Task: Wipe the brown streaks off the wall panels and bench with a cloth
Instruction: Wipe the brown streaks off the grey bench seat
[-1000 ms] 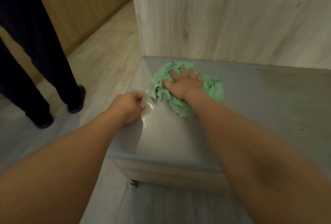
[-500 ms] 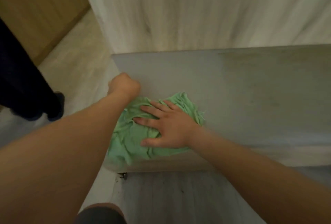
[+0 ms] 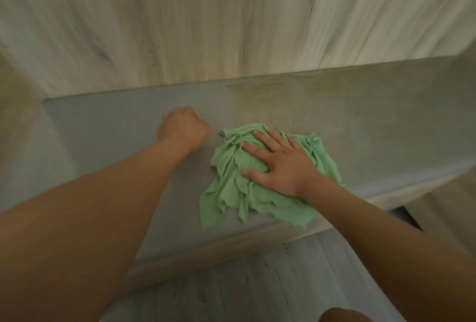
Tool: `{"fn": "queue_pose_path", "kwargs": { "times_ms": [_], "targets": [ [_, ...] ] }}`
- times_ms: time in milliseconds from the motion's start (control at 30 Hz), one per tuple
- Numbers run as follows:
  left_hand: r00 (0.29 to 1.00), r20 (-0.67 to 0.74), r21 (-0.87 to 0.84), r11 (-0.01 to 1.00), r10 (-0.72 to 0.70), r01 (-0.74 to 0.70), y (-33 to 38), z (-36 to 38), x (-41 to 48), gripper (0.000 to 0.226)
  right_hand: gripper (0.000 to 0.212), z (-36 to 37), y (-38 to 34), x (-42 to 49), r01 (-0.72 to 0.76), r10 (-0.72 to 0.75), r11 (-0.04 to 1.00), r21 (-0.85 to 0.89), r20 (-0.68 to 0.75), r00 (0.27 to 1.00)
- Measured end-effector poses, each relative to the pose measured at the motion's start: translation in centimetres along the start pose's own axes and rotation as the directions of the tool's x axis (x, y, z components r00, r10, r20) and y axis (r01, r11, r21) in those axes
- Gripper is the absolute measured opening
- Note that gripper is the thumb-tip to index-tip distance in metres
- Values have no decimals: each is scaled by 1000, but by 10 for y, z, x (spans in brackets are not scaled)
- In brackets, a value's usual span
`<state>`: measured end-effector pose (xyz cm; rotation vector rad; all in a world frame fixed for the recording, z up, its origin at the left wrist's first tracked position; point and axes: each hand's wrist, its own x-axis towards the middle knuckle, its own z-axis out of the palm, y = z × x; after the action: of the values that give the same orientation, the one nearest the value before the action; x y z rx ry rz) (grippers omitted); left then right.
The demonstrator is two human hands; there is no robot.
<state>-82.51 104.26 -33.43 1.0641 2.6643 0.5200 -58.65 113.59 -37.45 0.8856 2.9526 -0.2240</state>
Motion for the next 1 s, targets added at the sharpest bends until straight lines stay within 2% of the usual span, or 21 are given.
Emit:
{"fn": "queue_pose_path", "kwargs": {
  "times_ms": [133,233,300,433,533,633,667,733,800,833,933,967,1000],
  "targets": [
    [997,-34,168,984,71,-65,-17,5,19,41,82,-6,16,67,-123,123,992,21,4,992],
    [979,64,297,932,196,-206,-38,21,29,49,85,-8,30,113,-212,212,977,25,-6,977],
    [961,93,274,922,259,-275,-50,33,34,49,88,-9,42,142,-275,275,961,28,-29,961],
    [957,31,232,929,289,-288,-60,43,42,50,94,-20,62,201,-444,449,892,82,-54,892],
    [954,-7,206,934,298,-291,-63,49,42,52,96,-26,64,231,-574,588,806,144,-78,805],
    [944,-44,171,933,328,-316,-65,54,41,52,98,-26,33,246,-676,688,720,156,-36,724],
    [941,-63,165,933,332,-319,-66,55,41,53,97,-23,13,251,-673,683,724,151,-23,730],
    [942,-89,148,939,325,-310,-67,55,41,54,91,-16,-36,261,-570,577,812,125,-30,816],
    [943,-109,121,946,315,-301,-69,55,39,48,75,-10,-75,264,-357,362,929,94,-47,931],
    [938,-121,106,944,324,-312,-68,54,39,46,66,-8,-81,261,-253,257,964,83,-43,966],
    [937,-114,85,943,329,-321,-67,52,38,46,50,-16,-44,242,17,-16,999,49,-22,1000],
    [938,-107,89,942,331,-322,-66,51,38,47,49,-19,-19,235,23,-21,999,33,-33,999],
    [936,-110,93,941,335,-326,-67,51,38,48,50,-21,7,230,-41,42,999,25,-48,998]
  ]
}}
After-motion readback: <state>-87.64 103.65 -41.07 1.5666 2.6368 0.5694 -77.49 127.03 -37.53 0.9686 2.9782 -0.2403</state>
